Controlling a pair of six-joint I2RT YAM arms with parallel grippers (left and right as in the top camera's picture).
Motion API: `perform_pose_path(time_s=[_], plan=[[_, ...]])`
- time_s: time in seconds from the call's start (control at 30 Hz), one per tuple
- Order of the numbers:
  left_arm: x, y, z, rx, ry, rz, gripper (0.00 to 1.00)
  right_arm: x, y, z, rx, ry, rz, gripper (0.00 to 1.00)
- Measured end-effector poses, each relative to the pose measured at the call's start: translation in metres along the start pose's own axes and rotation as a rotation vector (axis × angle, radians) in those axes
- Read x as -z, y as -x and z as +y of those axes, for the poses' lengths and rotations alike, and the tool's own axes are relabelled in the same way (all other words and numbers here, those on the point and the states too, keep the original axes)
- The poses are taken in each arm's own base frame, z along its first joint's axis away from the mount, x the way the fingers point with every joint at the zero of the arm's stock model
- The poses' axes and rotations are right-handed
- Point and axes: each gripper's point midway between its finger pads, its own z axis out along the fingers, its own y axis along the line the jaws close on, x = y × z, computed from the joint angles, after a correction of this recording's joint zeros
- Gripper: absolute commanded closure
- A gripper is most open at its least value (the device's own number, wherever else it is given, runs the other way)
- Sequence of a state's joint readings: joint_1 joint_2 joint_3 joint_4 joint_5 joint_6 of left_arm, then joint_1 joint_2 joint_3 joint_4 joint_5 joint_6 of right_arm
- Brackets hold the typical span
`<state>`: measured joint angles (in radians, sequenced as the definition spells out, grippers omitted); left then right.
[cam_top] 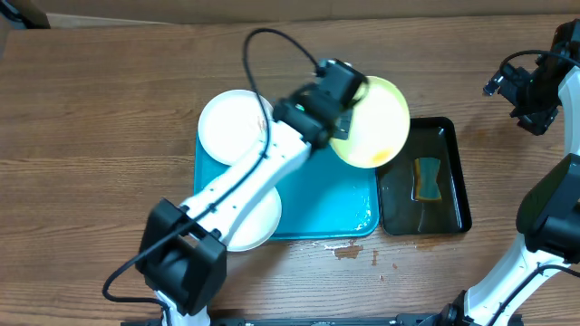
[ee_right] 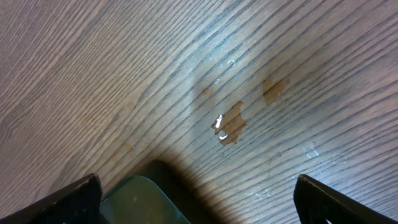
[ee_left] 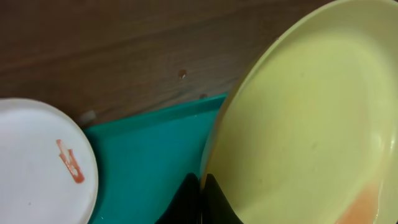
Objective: Clean dirty plates on tray and stack at the side
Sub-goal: 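Lift the yellow plate with the left gripper and tilt it over the black tray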
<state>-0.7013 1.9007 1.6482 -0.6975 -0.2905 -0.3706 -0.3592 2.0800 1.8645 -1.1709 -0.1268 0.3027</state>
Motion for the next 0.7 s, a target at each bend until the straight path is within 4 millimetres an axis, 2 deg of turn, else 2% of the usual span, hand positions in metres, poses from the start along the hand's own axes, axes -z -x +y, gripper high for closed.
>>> perform_pose_path(time_s=[0.23,0.7], plan=[[0.024,0.014,-0.037,-0.154,0.11,-0.175,0.96,0.0,0.0,0.0,0.0,0.0,0.0,0.0],[0.08,0.04,-0.085,-0.421,0.31,-0.449,0.96,0.0,0.0,0.0,0.0,0.0,0.0,0.0]])
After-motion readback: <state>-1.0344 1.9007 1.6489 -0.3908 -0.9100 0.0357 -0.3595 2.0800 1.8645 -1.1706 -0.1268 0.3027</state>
